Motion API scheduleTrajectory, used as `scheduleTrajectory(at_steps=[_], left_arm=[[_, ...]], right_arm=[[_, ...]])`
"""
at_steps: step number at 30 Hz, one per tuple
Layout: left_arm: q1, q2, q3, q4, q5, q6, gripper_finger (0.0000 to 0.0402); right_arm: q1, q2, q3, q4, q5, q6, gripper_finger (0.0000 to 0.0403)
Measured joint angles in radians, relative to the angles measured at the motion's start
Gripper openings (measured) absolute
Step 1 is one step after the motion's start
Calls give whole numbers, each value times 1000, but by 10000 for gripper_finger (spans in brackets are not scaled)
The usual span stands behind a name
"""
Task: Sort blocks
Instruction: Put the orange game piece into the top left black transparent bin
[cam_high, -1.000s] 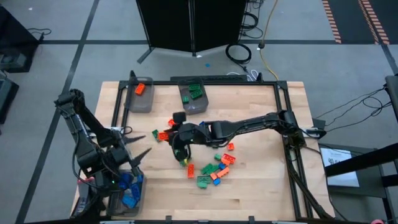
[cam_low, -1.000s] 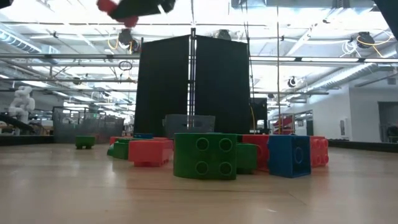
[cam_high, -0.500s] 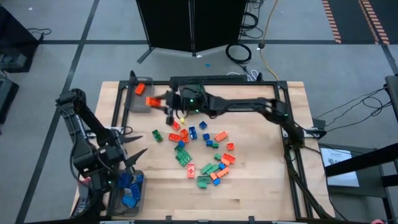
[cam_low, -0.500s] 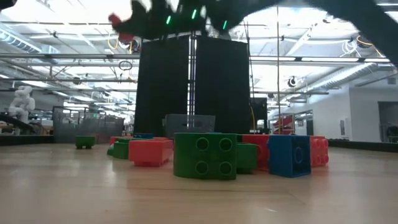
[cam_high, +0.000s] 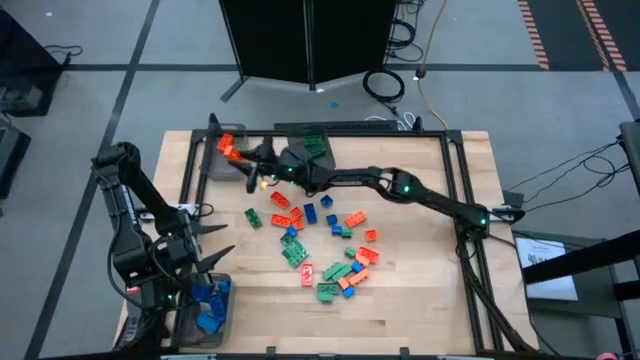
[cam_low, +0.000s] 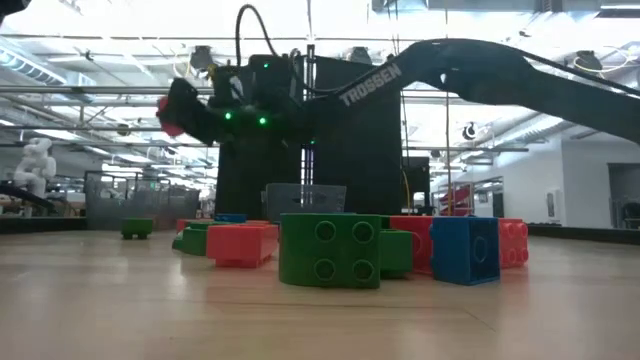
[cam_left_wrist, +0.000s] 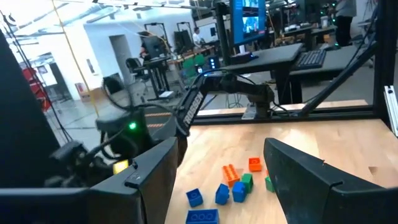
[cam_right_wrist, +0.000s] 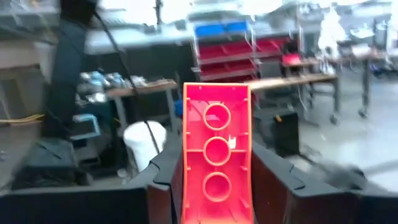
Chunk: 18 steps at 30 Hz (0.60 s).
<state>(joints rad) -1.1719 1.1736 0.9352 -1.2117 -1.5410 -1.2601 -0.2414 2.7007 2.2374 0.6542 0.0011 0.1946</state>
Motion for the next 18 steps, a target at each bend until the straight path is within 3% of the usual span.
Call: scheduleTrajectory(at_steps=[5, 9, 14, 18], left_arm=[[0, 1, 0, 4, 15, 12, 240], [1, 1, 0, 9, 23, 9, 240], [33, 2, -13, -73, 8, -3, 240], [94, -27, -47, -286, -23, -211, 240]], right_arm=[[-18, 5, 122, -183, 8, 27, 116], [-12, 3, 109, -168, 16, 32, 116], [-3, -23, 113, -264, -88, 18, 116], [23, -95, 113, -369, -75, -88, 116]])
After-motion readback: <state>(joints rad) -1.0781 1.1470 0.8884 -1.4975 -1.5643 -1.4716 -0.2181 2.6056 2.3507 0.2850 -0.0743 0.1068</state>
